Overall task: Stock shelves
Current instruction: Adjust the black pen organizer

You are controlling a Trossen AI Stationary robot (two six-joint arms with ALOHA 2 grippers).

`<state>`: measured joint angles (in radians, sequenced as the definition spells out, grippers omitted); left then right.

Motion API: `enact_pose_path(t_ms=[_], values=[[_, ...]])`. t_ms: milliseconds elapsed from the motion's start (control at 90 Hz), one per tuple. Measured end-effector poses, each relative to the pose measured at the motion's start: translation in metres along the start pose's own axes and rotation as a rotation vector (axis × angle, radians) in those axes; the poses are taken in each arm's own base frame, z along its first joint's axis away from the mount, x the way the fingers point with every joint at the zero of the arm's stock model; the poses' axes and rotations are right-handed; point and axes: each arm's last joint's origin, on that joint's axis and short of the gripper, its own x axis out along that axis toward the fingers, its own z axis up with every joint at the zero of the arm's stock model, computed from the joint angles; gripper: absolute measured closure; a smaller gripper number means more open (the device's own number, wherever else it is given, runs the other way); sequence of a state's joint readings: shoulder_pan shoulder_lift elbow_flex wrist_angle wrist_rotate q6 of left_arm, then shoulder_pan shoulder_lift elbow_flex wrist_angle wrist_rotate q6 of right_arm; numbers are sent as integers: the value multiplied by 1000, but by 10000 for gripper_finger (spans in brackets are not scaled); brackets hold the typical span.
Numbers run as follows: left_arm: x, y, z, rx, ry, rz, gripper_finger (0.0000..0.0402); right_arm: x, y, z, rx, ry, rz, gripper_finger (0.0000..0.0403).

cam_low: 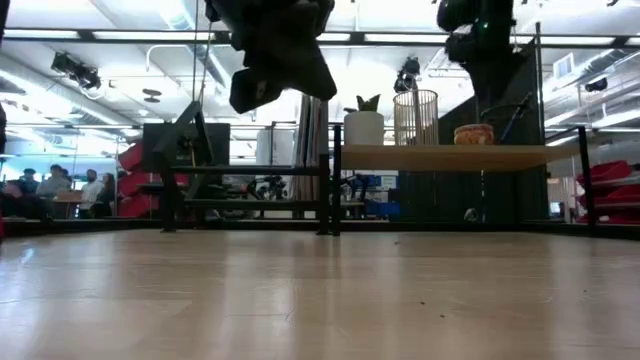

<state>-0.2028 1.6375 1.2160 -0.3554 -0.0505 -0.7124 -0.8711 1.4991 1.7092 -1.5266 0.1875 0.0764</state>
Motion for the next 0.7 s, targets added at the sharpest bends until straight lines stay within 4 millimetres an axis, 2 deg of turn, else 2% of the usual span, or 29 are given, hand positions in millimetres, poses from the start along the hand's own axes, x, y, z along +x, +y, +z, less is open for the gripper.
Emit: enact_pose_path(t_ms=[211, 600, 700], values=[[0, 0, 1, 1, -5, -4, 402, 10, -9, 3, 27, 60, -6, 227], [0, -1, 1, 1, -12, -9, 402, 22, -20, 8, 42, 110, 17, 238], [0, -1, 1, 1, -13, -10, 402, 22, -20, 8, 49, 101, 18, 253]])
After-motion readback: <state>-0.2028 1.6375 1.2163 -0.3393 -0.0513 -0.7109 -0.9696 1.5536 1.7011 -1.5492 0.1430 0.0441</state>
